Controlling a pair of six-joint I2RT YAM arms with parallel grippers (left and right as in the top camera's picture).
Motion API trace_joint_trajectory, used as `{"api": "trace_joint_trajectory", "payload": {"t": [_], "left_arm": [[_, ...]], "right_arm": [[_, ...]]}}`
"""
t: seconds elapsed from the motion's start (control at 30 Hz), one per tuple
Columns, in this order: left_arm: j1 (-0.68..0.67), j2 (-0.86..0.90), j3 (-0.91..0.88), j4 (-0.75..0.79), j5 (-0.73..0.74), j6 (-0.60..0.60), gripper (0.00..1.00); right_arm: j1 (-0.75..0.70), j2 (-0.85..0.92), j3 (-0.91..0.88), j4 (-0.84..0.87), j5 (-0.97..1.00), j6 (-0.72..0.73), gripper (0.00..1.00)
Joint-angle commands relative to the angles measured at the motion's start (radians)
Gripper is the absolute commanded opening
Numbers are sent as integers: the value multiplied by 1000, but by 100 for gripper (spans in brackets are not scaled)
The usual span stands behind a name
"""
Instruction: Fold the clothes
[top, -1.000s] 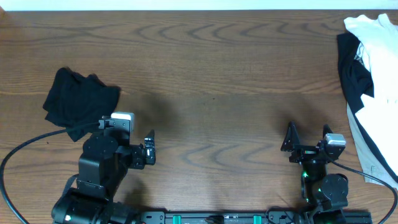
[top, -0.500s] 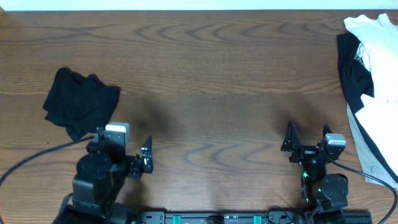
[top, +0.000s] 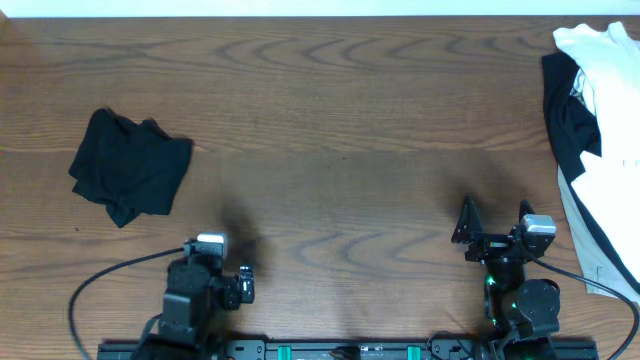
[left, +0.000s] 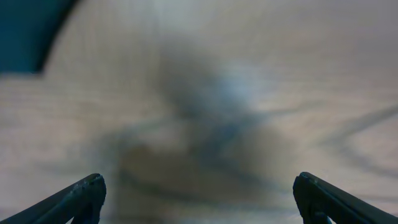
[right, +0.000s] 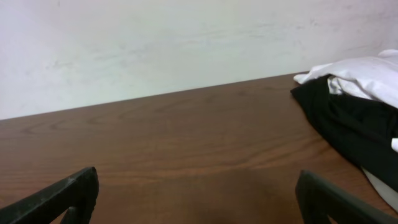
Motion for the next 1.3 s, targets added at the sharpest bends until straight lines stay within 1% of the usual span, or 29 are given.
{"api": "trace_joint_trajectory", "payload": {"t": [0.0, 0.2, 0.27, 0.33, 0.5, 0.6, 0.77, 0.9, 0.93, 0.97, 1.03, 1.27], "left_arm": [[39, -28, -24, 40, -5, -9, 98], [66, -82, -27, 54, -9, -8, 98], [66, -100, -30, 108, -11, 9, 98], [66, -113, -38, 232, -12, 20, 98], [66, -123, -61, 645, -12, 18, 98], [66, -123, -61, 774, -12, 18, 98], [80, -124, -87, 774, -12, 18, 98], [135, -124, -179, 774, -12, 18, 98], [145, -124, -186, 721, -13, 18, 98], [151, -124, -185, 684, -10, 18, 98], [152, -124, -187, 701, -8, 18, 98], [151, -124, -187, 687, -8, 18, 98]], "right_arm": [[-4, -6, -5, 0, -4, -10, 99], [-4, -6, -5, 0, -4, -10, 99], [-4, -6, -5, 0, -4, -10, 99], [-4, -6, -5, 0, -4, -10, 99], [-4, -6, -5, 0, -4, -10, 99], [-4, -6, -5, 0, -4, -10, 99], [-4, -6, -5, 0, -4, -10, 99], [-4, -6, -5, 0, -4, -10, 99], [-4, -6, -5, 0, -4, -10, 99], [-4, -6, -5, 0, -4, -10, 99], [-4, -6, -5, 0, -4, -10, 99], [-4, -6, -5, 0, -4, -10, 99]]}}
